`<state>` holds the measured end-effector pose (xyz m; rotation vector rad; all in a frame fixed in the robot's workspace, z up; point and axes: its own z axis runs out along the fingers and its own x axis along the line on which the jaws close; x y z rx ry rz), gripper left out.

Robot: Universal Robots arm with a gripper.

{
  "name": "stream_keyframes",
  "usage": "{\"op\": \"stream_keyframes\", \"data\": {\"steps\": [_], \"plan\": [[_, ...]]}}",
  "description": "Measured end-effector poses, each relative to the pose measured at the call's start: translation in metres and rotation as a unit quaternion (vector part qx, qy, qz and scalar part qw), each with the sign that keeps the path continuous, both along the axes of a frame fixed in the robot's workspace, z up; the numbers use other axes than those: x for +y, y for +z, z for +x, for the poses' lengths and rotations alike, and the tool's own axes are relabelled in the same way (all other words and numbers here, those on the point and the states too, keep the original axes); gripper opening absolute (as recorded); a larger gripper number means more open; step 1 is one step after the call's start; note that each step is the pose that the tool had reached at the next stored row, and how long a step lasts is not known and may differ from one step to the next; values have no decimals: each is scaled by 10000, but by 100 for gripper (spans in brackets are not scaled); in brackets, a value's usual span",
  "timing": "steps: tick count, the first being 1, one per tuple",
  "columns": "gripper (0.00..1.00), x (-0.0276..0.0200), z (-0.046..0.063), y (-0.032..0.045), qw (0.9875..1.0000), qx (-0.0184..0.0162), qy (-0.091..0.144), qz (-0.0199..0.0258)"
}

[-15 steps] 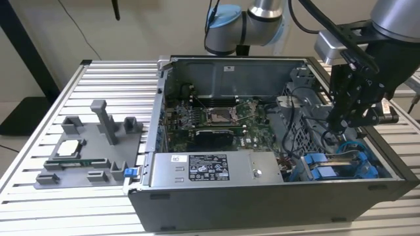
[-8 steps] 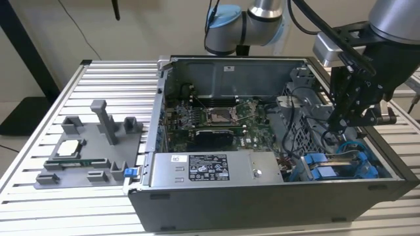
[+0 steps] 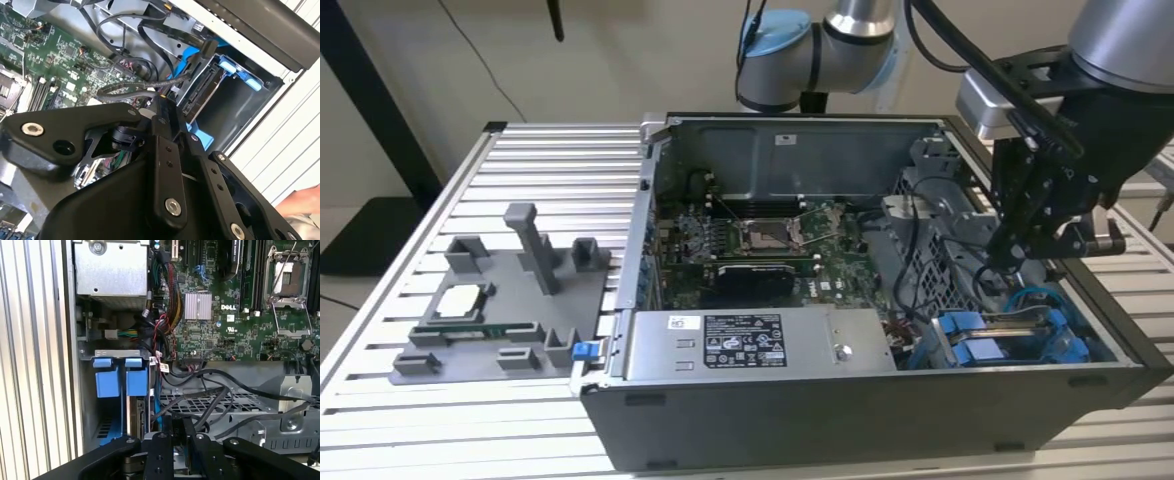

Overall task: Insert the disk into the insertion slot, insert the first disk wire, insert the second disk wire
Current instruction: 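Insert the first disk wire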

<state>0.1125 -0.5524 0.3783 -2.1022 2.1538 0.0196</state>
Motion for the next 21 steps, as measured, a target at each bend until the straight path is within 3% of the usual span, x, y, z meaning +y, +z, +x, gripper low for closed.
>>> {"op": "stream_keyframes", "data": {"steps": [8, 21], "plan": [[0, -44, 41, -16, 10000, 0, 0, 0], [0, -190, 189, -98, 10000, 42, 0, 0]]}}
